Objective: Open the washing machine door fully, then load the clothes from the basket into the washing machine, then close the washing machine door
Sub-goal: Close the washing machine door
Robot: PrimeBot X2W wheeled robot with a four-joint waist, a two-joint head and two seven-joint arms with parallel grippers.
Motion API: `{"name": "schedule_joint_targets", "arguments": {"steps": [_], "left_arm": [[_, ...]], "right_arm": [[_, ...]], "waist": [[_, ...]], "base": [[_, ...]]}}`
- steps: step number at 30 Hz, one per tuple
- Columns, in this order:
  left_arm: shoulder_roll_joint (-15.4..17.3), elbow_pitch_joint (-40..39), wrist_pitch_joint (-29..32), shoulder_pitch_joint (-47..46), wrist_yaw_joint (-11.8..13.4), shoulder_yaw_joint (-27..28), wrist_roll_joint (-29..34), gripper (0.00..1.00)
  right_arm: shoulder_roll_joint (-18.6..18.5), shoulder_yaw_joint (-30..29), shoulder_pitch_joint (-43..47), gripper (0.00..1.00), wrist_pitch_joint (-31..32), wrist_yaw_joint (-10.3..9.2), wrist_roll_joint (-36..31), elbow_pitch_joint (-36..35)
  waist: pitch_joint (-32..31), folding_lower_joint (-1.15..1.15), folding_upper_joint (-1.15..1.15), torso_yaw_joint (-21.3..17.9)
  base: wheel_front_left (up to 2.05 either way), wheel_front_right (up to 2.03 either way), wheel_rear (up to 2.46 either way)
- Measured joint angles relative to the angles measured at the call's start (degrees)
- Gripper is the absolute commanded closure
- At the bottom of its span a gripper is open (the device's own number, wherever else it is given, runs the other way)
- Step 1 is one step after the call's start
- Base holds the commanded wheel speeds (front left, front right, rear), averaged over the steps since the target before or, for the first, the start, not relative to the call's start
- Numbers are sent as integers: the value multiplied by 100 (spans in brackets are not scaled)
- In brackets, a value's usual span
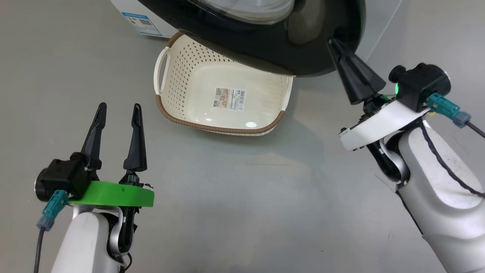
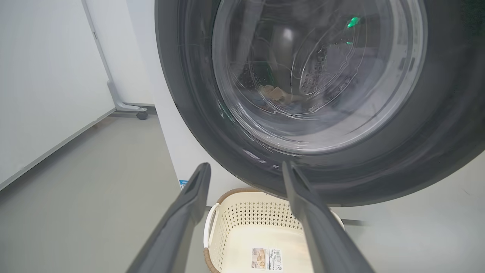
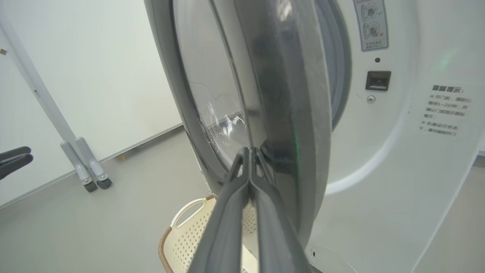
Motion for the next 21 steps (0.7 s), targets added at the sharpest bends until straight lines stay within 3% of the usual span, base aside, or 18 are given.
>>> {"name": "schedule_joint_targets", "arguments": {"steps": [21], "left_arm": [[-33,-34,-1,-525,-11,-333,-213,0]], "right_arm": [[-65,-556,-1712,100,-68,-97,0,541]], "waist": [[651,0,0,89]], "base": [[0,0,0]]}}
